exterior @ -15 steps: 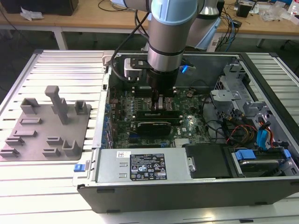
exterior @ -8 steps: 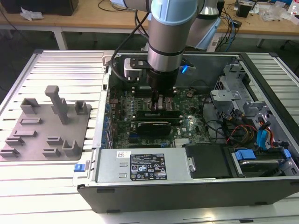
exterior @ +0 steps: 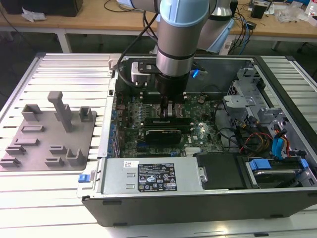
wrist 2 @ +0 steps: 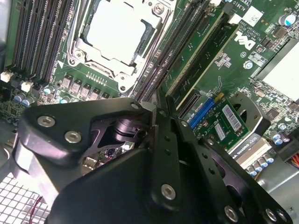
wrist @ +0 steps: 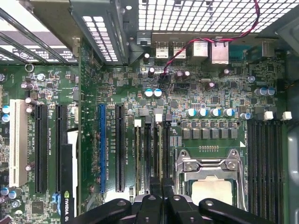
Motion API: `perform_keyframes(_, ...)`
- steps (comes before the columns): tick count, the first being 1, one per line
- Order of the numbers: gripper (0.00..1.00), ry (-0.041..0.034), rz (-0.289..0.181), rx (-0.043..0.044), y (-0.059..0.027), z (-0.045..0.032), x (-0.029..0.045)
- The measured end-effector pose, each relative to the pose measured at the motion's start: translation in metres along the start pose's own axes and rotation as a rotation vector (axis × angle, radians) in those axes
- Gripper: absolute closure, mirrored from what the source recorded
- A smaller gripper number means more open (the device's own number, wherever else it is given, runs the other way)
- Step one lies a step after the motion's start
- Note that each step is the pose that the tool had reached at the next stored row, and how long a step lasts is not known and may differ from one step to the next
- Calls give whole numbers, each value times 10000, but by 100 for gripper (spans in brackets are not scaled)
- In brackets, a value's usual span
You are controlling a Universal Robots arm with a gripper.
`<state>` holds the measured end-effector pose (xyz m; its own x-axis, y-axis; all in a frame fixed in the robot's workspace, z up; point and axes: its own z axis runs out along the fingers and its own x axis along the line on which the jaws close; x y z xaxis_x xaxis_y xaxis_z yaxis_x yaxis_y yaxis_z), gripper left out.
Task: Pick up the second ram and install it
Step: 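Insert the second ram into the second slot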
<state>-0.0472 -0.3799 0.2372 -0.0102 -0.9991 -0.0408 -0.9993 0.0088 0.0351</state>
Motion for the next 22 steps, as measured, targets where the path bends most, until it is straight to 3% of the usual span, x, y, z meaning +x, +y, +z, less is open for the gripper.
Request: perform_keyframes(22, 91, -2, 0, 0, -8, 26, 1)
